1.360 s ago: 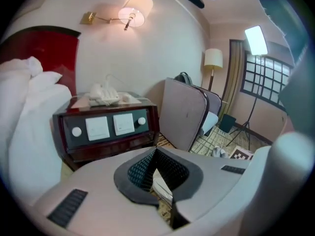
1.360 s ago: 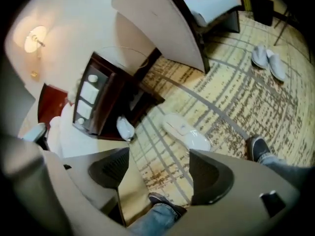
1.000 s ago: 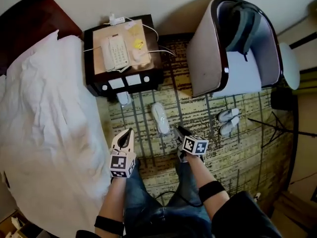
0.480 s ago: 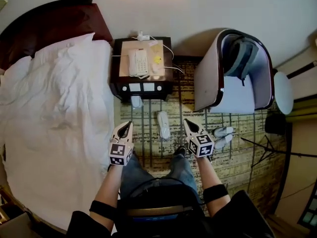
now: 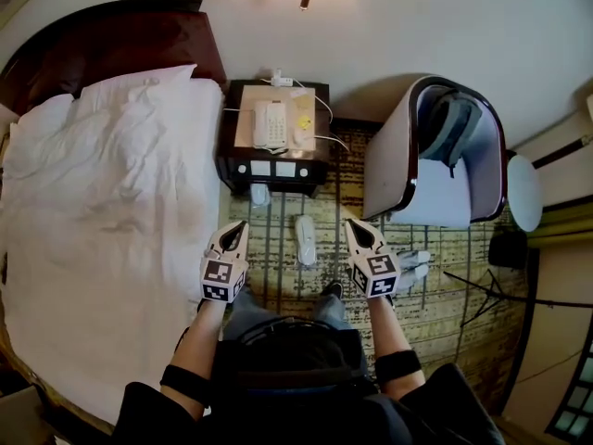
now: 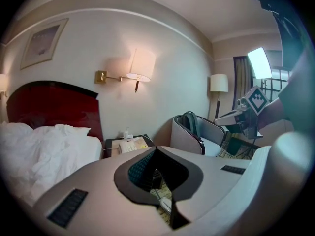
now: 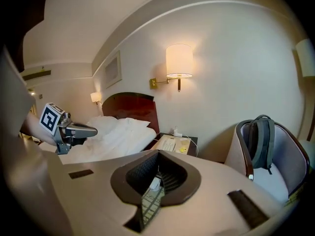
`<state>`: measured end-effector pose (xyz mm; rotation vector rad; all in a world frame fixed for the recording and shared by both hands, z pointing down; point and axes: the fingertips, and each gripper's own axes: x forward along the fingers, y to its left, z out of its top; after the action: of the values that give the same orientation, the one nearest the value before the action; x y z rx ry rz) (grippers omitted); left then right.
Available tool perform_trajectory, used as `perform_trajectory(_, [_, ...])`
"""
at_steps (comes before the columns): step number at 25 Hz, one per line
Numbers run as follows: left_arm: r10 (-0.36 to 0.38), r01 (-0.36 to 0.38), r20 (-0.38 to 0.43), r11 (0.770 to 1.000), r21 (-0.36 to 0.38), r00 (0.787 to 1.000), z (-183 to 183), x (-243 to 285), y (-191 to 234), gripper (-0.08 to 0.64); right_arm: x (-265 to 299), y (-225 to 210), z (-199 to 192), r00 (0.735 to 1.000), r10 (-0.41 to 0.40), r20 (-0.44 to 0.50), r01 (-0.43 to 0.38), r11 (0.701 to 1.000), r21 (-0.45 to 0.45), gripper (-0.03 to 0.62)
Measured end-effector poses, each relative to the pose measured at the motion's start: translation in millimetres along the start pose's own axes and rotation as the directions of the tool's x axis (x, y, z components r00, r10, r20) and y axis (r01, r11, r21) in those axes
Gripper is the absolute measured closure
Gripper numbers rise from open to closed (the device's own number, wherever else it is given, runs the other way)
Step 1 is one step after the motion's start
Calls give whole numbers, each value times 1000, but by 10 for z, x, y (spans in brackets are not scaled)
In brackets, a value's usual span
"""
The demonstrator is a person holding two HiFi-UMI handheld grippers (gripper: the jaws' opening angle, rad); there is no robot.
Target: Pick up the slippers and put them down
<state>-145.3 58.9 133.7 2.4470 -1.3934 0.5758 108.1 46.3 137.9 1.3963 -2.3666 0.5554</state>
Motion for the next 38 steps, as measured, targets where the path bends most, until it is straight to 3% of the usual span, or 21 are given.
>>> perform_trajectory(22, [15, -15, -7, 1000, -8, 1000, -163, -45, 43, 558, -46, 270, -124, 998, 57, -26, -58, 998, -11, 592])
perform_trajectory(34, [19, -24, -55, 995, -101, 998, -633, 180, 205, 558, 341, 633, -496, 985, 138, -108, -141, 990, -24, 592])
perform_trajectory(38, [1, -16, -80, 982, -190, 997, -925, 360, 325, 558, 707, 844, -775, 971, 183, -150, -189, 982, -27, 592])
